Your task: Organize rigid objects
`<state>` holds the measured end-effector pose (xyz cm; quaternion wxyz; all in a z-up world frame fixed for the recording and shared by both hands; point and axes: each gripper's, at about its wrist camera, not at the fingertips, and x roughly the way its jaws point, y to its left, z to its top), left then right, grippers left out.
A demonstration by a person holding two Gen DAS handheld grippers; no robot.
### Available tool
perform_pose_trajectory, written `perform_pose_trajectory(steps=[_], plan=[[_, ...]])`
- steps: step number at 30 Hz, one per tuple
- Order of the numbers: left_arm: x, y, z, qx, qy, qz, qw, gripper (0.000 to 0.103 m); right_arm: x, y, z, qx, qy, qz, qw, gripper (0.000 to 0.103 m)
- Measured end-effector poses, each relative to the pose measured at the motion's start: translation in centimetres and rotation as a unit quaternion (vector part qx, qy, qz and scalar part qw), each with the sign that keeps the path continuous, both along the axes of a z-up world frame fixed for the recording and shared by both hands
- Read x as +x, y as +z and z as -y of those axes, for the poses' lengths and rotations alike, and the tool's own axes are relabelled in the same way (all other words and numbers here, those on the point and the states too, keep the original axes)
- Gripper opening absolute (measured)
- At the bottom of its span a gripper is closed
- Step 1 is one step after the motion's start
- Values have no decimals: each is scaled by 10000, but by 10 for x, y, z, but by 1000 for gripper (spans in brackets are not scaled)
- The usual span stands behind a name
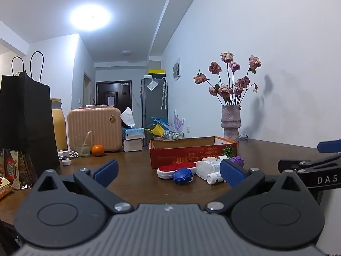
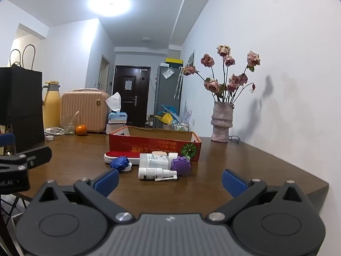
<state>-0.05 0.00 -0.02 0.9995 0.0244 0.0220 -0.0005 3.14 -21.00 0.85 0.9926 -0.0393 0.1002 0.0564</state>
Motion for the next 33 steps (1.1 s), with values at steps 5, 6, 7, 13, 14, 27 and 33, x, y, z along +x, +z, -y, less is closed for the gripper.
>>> perform_pose_trajectory(steps=[5, 6, 7, 13, 14, 27, 33], plan=[[-3, 0, 0, 25, -16, 18, 10000, 103, -4, 0, 2, 77, -16, 27, 10000, 103], [-4, 0, 0, 30, -24, 17, 10000, 103, -3, 0, 2, 59, -18, 13, 10000, 103], [-3, 0, -1, 28, -25, 24, 10000, 103, 0, -1, 2, 50, -3, -49, 10000, 103], [1, 1, 2, 55, -40, 7, 10000, 103, 1, -1, -5, -13, -30, -40, 10000, 103], [1, 0, 2, 58, -40, 8, 10000, 103, 0, -2, -6, -17, -32, -33, 10000, 103], [1, -1, -1, 31, -50, 53, 10000, 103, -2, 1, 1, 97, -60, -24, 9999, 103], [0, -2, 0, 37, -48, 60, 10000, 103, -2, 1, 1, 102, -64, -19, 9999, 103]])
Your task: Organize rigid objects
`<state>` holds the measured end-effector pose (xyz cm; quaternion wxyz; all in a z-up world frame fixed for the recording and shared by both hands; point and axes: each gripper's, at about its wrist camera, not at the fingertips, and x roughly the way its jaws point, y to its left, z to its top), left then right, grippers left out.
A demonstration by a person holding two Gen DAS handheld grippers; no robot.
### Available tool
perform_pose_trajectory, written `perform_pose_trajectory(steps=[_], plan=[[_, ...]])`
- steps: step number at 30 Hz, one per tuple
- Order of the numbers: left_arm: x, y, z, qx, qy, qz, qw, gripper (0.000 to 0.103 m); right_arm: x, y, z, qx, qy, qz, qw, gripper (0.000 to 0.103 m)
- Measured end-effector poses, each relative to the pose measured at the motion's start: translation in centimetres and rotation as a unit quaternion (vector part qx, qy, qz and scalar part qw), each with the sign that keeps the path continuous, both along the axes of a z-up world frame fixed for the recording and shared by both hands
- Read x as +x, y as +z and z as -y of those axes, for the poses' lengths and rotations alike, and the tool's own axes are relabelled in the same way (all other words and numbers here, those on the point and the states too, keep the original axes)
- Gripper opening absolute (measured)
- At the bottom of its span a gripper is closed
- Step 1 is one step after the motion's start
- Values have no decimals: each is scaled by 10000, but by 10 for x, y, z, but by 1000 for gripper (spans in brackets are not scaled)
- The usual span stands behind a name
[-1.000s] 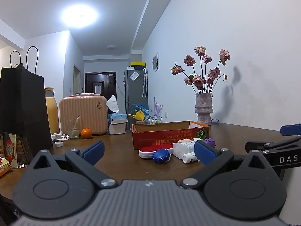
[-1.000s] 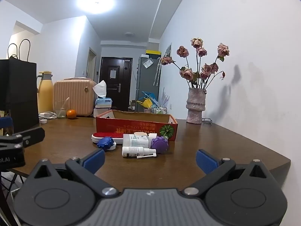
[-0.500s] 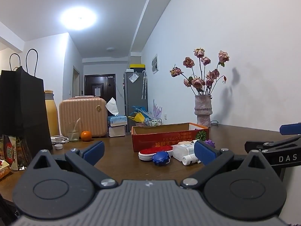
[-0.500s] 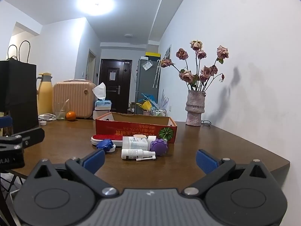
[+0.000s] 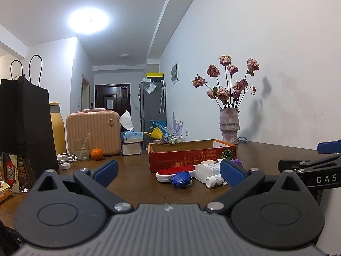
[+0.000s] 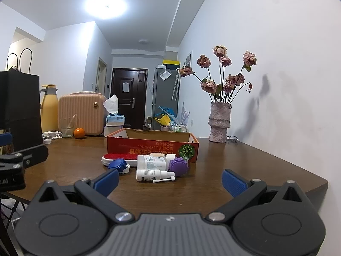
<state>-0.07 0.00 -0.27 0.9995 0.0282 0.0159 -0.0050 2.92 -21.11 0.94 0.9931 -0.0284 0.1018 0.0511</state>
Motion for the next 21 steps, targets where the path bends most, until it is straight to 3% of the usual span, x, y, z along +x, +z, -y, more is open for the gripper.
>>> perform_pose_trajectory(steps=[21], plan=[[3, 2, -7, -179, -83, -131, 9997, 103, 1, -3, 2, 94, 33, 55, 9999, 103]])
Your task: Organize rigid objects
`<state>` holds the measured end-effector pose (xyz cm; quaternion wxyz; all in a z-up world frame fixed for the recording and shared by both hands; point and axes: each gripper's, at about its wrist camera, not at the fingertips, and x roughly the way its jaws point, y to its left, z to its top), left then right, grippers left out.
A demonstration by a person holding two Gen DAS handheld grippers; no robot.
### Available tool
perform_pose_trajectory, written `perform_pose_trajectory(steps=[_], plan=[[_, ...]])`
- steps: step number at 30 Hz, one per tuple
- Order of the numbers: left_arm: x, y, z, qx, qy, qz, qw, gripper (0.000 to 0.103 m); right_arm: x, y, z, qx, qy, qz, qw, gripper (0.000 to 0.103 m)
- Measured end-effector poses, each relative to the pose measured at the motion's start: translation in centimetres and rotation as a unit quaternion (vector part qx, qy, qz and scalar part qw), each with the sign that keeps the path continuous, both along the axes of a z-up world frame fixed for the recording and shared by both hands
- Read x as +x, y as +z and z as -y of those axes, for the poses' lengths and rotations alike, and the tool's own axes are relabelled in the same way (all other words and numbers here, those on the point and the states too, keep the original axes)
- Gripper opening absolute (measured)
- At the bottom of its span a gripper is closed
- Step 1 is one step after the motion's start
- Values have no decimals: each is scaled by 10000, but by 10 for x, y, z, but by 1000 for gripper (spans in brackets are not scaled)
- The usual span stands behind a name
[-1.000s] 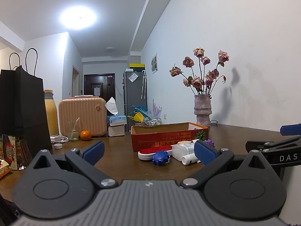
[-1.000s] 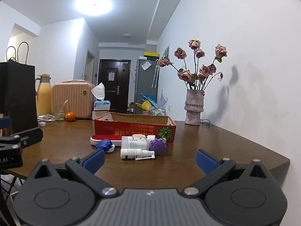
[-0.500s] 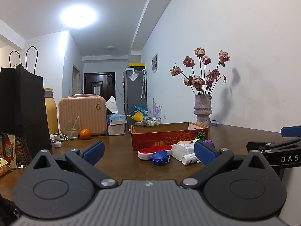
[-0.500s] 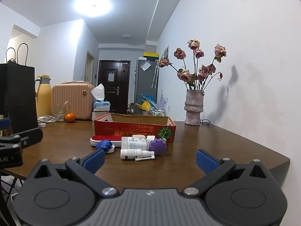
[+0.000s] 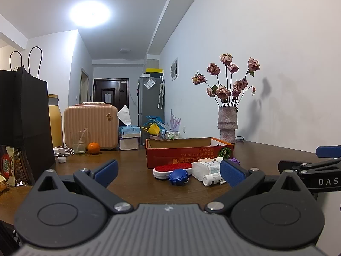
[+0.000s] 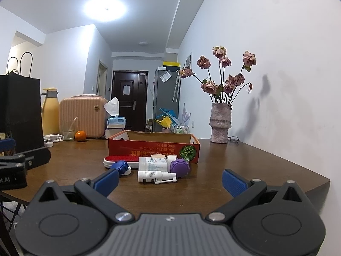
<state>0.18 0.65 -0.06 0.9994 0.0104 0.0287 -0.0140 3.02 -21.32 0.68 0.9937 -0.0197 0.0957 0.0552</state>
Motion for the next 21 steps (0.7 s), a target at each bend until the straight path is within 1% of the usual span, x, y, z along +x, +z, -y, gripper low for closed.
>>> perform_pose_trajectory(steps=[21], plan=[[1, 1, 1, 22, -34, -19, 10000, 103, -1, -1, 0, 17, -2, 18, 10000, 103]])
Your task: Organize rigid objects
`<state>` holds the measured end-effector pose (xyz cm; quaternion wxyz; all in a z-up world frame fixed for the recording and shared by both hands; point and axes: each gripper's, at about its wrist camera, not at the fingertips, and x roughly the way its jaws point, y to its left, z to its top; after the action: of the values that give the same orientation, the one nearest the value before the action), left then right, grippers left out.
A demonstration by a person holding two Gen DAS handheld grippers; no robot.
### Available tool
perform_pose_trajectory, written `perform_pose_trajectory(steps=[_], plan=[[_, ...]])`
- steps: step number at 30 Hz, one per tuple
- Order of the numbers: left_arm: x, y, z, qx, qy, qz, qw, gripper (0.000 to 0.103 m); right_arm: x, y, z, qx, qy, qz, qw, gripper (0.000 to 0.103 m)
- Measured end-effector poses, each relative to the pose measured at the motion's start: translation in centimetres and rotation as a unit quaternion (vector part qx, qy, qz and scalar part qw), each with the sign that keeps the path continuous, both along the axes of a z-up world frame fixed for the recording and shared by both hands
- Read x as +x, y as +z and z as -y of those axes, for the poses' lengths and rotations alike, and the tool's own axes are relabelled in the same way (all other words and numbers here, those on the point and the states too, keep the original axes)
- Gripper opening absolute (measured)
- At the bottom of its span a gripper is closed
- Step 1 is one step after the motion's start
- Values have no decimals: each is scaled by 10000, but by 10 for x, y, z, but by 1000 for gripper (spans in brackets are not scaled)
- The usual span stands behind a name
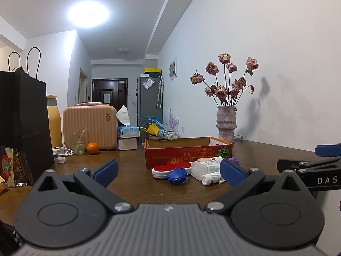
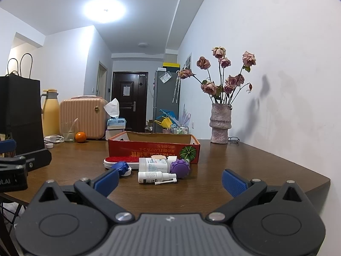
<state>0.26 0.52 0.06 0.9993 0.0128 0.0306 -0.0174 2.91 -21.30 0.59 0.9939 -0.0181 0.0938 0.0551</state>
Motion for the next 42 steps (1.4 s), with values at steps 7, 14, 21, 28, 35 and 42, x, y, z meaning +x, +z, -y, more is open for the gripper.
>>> perform_pose_trajectory(steps=[7, 14, 21, 28, 35, 42], plan=[[-1, 0, 0, 3, 2, 1, 10000, 103, 0, 0, 0, 0, -1, -1, 10000, 103], [-2, -1, 1, 5, -5, 1, 10000, 103, 0, 0, 0, 6, -2, -2, 10000, 103], [-1, -2, 1, 25, 30, -11, 10000, 103, 0, -1, 0, 8, -4, -4, 10000, 103], [38, -2, -3, 107, 383, -10, 9992, 103, 17, -10, 8, -134, -245, 96, 9996, 103], [97, -12, -7, -124, 706, -486, 9962, 103, 73, -25, 27, 218, -218, 63, 9995, 103], [143, -18, 3, 0, 309, -1212, 9921, 103, 144, -29, 33, 147, 298, -813, 9961, 103]])
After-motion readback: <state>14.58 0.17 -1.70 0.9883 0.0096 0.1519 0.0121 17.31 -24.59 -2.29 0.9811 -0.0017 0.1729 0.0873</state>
